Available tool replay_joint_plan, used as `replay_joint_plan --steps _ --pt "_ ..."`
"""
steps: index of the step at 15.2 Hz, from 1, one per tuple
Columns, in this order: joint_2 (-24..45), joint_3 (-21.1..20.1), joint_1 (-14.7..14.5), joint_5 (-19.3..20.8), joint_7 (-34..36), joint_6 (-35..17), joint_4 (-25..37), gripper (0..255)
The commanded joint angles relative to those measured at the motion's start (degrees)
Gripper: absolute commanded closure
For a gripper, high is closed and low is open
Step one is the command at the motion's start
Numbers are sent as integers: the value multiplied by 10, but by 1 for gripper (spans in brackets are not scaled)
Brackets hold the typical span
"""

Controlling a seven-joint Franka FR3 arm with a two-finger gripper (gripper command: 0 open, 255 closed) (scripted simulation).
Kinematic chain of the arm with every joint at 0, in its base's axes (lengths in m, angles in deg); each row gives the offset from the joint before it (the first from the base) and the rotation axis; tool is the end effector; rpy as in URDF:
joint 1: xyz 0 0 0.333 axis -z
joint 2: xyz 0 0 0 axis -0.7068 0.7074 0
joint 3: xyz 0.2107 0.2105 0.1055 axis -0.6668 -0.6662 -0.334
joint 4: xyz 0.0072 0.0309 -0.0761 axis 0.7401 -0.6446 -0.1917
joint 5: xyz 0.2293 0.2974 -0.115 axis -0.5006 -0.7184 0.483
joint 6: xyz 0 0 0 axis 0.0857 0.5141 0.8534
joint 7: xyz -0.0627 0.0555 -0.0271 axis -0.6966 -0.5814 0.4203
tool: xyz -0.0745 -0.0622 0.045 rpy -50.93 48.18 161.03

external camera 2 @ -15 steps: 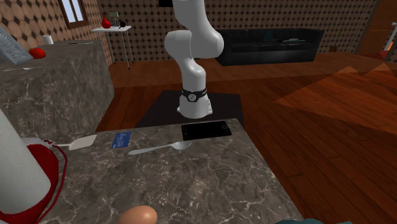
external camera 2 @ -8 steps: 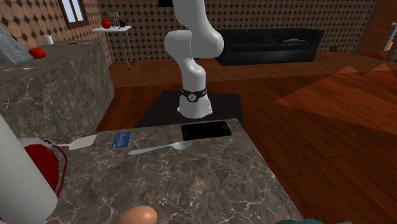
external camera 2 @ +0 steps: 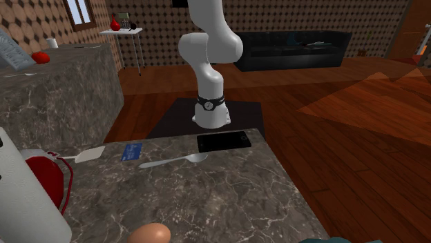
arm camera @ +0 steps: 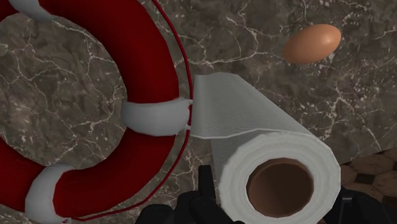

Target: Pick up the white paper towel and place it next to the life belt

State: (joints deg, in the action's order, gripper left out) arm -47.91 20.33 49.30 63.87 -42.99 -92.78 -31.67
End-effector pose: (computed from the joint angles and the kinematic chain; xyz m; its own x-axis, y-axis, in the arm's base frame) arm 0.6699 -0.1361 0.4835 0.9952 -0.0799 0.0556 -0.0830 -0.9950 0.0558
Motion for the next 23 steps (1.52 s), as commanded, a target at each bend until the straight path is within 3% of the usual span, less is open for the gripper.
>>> replay_joint_plan --steps 1,12,20,21,23 --pt "0 0 0 0 0 -17 -17 255" --pt "13 -1 -1 -2 2 -92 -79 255" --pt "13 -1 -1 -2 2 -92 -79 255" --pt "13 -1 -1 -2 2 -92 -79 0" --pt "13 -1 -1 -2 2 -92 -79 0"
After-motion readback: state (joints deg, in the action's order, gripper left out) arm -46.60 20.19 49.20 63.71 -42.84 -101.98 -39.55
